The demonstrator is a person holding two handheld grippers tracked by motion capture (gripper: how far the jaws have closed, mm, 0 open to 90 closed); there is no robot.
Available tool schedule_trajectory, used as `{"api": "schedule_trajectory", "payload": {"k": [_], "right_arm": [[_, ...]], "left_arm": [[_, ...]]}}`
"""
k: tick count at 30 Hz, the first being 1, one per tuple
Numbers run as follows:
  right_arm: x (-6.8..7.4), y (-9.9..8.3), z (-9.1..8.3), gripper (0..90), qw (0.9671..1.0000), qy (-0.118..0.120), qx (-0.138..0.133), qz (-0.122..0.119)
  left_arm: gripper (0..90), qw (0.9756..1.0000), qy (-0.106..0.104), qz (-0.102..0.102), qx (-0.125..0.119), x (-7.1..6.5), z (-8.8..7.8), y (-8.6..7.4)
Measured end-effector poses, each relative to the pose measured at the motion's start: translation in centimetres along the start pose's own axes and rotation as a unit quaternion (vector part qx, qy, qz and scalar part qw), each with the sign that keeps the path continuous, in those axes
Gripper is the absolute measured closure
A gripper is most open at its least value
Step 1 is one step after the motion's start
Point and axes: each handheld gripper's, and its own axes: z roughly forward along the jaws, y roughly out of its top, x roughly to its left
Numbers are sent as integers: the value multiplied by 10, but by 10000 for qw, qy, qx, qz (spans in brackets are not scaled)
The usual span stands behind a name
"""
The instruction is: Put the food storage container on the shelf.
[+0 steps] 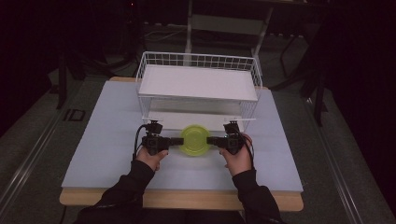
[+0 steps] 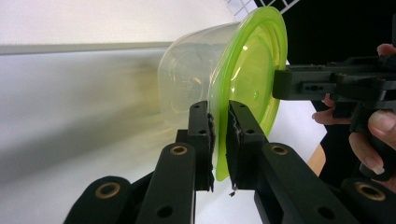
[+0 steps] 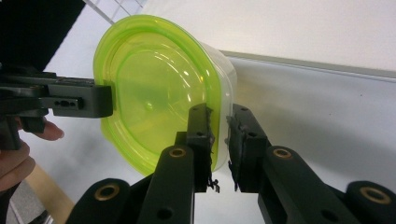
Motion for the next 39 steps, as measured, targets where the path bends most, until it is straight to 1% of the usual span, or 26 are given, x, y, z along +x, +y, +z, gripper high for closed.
{"api": "schedule_trajectory", "payload": {"k": [2, 5, 9, 13, 15, 17, 18, 21, 22, 23, 26, 29, 31, 35, 39], "right_arm": [[2, 0, -3, 797, 10000, 15, -16, -10], [6, 0, -6, 797, 10000, 16, 4, -39], [12, -1, -10, 797, 9999, -44, -1, -164], [19, 0, -18, 797, 9996, -15, -87, -286], [24, 2, -23, 797, 9994, -7, -121, -327], [26, 2, -25, 797, 9993, 6, -137, -348], [32, 3, -31, 797, 9991, 6, -160, -403], [39, 4, -39, 797, 9985, 20, -208, -505], [41, 5, -42, 797, 9983, 21, -230, -543], [43, 5, -45, 797, 9981, 36, -252, -560], [49, 7, -51, 797, 9976, 42, -313, -611], [55, 9, -59, 797, 9968, 18, -400, -692], [59, 11, -65, 797, 9962, 30, -452, -746], [65, 17, -76, 797, 9949, 39, -588, -815], [71, 26, -84, 798, 9937, 10, -681, -895]], "left_arm": [[821, 10000, 32, 53, 9, -4, -3, 0], [822, 10000, 19, 49, 35, -7, -6, 0], [822, 9998, 93, 185, 37, -13, -12, -1], [826, 9998, 40, 199, -77, -21, -23, -1], [827, 9996, 54, 261, -107, -26, -28, 0], [827, 9996, 54, 261, -107, -26, -28, 0], [827, 9995, 12, 286, -159, -33, -37, -1], [828, 9992, -18, 335, -197, -38, -44, -1], [828, 9992, -18, 335, -197, -38, -44, -1], [828, 9992, -33, 316, -223, -42, -49, 0], [828, 9991, 1, 345, -261, -49, -55, 1], [828, 9988, -10, 367, -323, -57, -62, 3], [828, 9985, -44, 376, -391, -61, -66, 4], [828, 9975, -88, 463, -534, -68, -73, 9], [828, 9969, -142, 437, -638, -73, -78, 19]]}}
